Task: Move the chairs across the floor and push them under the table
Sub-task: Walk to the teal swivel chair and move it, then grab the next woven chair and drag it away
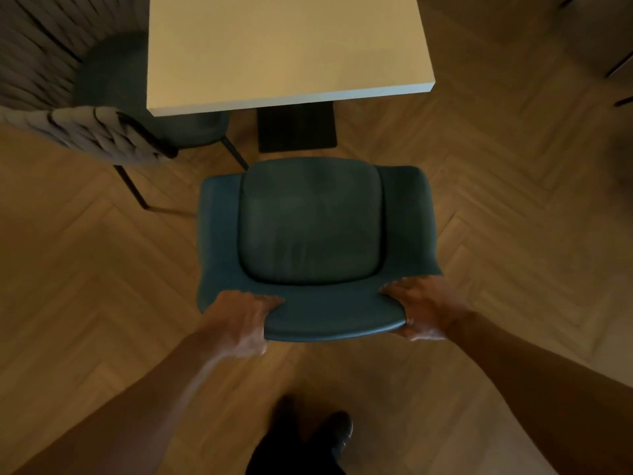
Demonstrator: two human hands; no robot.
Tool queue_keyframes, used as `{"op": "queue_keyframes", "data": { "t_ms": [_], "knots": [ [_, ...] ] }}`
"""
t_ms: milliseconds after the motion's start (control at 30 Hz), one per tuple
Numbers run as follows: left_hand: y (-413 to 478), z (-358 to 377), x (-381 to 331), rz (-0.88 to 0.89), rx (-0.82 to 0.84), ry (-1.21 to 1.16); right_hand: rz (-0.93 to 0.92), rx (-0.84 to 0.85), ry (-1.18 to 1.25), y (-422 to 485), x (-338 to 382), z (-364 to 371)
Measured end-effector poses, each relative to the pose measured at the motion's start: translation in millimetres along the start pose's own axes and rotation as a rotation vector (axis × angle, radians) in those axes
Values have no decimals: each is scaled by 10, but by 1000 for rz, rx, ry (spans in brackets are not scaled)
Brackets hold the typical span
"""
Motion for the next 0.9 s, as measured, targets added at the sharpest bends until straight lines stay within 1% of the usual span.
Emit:
{"op": "queue_keyframes", "data": {
  "t_ms": [133, 267, 400, 467, 533, 633, 700, 733, 833, 900],
  "knots": [
    [-20, 10, -106, 1, -15, -23, -40, 37, -23, -3, -39, -81],
    [-42, -15, -68, -15, -2, -10, -24, -1, -38, -30, -26, -90],
    [-141, -108, -95, -16, 45, 0, 66, 21, -10, -127, 45, -145],
    [-196, -156, -141, -18, 114, -46, 148, 47, 21, -229, 43, -194],
    [-245, -220, -198, -30, 219, -18, 239, 75, 73, -433, -7, -287],
    [-216, -371, -267, -49, 383, 65, 281, 62, 261, -832, -152, -433],
    [-108, -575, -406, -8, 435, 130, 327, 41, 439, -1106, -292, -476],
    [-49, -682, -535, 40, 445, 138, 394, 45, 519, -1242, -390, -445],
    [108, -907, -1074, 173, 448, 63, 624, 94, 680, -1691, -737, -122],
    [253, -1023, -1476, 226, 393, 33, 737, 48, 826, -2057, -971, 92]
  ]
}}
Point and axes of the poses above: each hand's wrist, its own y-axis towards the middle knuckle, its own z-axis out of the palm, x = y × z, the point moved 10 cm from there along y, towards the middle knuckle, and after that the axes turned 2 degrees about z, right-handed, at the moved point
